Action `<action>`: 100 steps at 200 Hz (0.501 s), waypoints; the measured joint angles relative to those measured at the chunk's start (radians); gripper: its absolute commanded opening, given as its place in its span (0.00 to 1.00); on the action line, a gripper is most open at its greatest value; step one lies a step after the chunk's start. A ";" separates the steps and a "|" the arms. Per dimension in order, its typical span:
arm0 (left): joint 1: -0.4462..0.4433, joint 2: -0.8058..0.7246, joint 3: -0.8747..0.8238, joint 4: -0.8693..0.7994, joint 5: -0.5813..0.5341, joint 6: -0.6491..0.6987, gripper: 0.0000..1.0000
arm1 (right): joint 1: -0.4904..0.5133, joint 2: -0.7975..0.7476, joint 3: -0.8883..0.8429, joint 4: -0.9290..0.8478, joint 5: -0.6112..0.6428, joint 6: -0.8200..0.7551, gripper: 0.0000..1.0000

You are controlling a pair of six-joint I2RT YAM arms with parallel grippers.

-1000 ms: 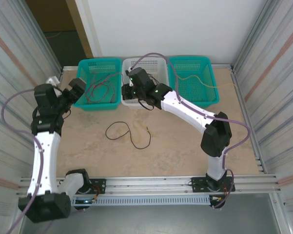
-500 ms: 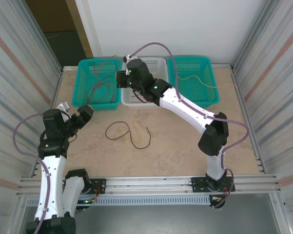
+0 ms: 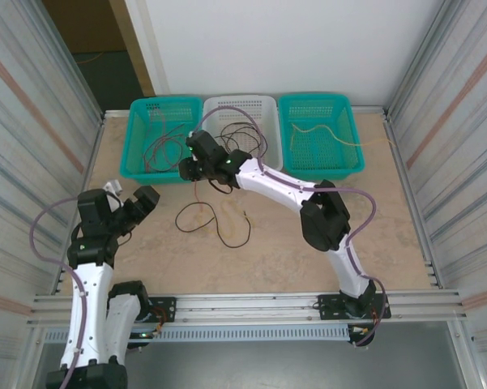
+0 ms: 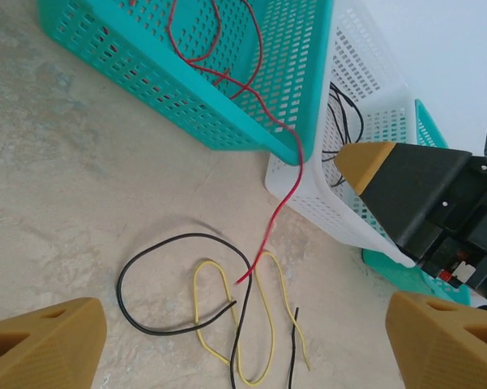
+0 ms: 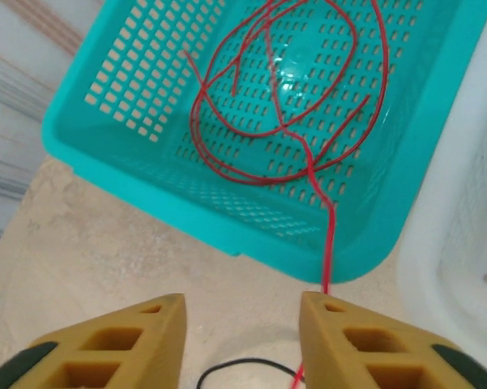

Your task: Untangle the cables

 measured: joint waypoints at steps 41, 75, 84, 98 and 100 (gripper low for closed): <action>-0.030 0.035 -0.022 -0.020 0.032 0.001 0.85 | -0.005 -0.145 -0.150 -0.032 0.000 -0.021 0.65; -0.180 0.052 -0.023 -0.042 -0.018 0.001 0.84 | -0.007 -0.371 -0.357 -0.043 0.019 -0.032 0.66; -0.220 0.052 -0.023 -0.045 -0.036 -0.001 0.82 | -0.007 -0.439 -0.421 -0.047 0.020 -0.034 0.65; -0.271 0.052 -0.023 -0.048 -0.065 -0.006 0.78 | -0.007 -0.524 -0.514 -0.053 0.023 -0.033 0.63; -0.275 0.052 -0.023 -0.048 -0.068 -0.009 0.77 | -0.007 -0.535 -0.528 -0.052 0.024 -0.033 0.63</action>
